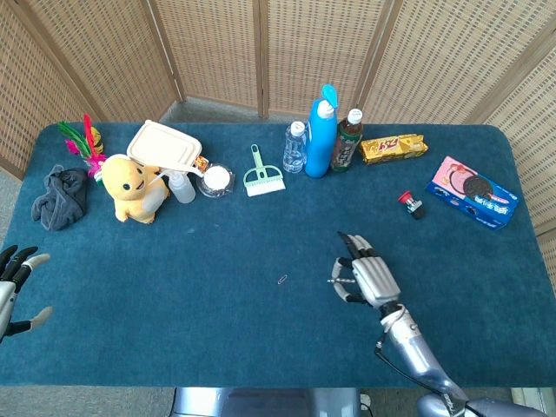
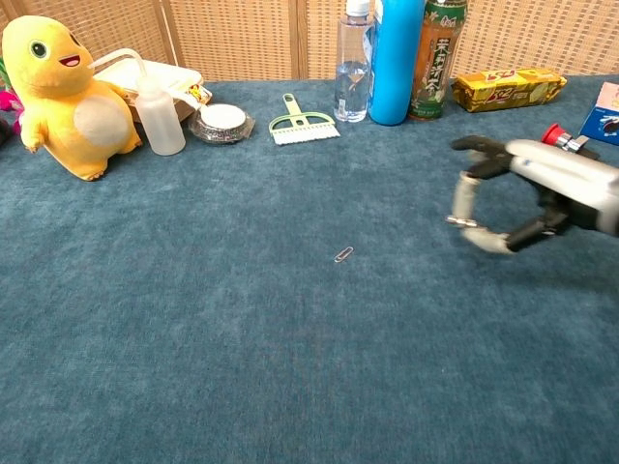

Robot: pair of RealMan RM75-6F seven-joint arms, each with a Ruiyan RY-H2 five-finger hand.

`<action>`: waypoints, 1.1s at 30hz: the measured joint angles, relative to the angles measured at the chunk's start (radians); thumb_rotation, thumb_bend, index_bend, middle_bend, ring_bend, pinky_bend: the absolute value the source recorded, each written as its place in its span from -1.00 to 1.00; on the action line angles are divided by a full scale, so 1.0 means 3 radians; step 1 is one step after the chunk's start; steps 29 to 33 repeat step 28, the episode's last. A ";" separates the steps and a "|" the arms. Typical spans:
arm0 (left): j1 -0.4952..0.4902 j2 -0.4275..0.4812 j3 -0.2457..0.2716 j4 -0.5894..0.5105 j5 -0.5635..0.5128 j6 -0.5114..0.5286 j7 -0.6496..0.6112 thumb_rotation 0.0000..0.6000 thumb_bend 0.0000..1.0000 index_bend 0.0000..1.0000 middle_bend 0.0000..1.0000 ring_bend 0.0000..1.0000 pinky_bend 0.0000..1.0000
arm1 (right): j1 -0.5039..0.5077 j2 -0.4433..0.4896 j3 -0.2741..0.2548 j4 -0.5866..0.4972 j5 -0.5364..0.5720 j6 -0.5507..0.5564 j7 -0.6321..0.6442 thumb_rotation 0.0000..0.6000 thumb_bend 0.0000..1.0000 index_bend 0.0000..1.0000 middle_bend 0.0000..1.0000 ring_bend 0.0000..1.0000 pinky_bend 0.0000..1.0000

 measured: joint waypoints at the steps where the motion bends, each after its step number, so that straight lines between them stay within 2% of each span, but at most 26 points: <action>1: 0.0000 0.0001 0.0000 0.0001 0.0000 -0.0001 -0.0002 1.00 -0.32 -0.66 -0.77 -1.00 -0.75 | 0.0035 -0.0024 0.0035 -0.0024 0.0030 -0.0052 0.0053 1.00 0.00 0.33 -0.99 -1.00 -1.00; 11: -0.0015 0.0001 -0.0010 0.0023 -0.0029 -0.0031 -0.0026 1.00 -0.32 -0.66 -0.77 -1.00 -0.75 | 0.0439 -0.0555 0.0382 -0.0039 0.0354 -0.0416 0.0367 1.00 0.01 0.35 -0.98 -1.00 -1.00; 21: -0.0022 0.0002 -0.0009 0.0040 -0.0045 -0.0054 -0.0047 1.00 -0.32 -0.66 -0.77 -1.00 -0.75 | 0.0778 -0.1071 0.0653 0.0257 0.0730 -0.0554 0.0364 1.00 0.02 0.38 -0.98 -1.00 -1.00; 27: -0.0032 0.0000 -0.0004 0.0054 -0.0054 -0.0083 -0.0056 1.00 -0.32 -0.66 -0.77 -1.00 -0.75 | 0.0941 -0.1195 0.0755 0.0449 0.0878 -0.0584 0.0180 1.00 0.02 0.40 -0.98 -1.00 -1.00; 33: -0.0035 -0.0001 -0.0006 0.0059 -0.0059 -0.0088 -0.0058 1.00 -0.32 -0.66 -0.77 -1.00 -0.75 | 0.0947 -0.1193 0.0760 0.0453 0.0893 -0.0583 0.0159 1.00 0.02 0.40 -0.98 -1.00 -1.00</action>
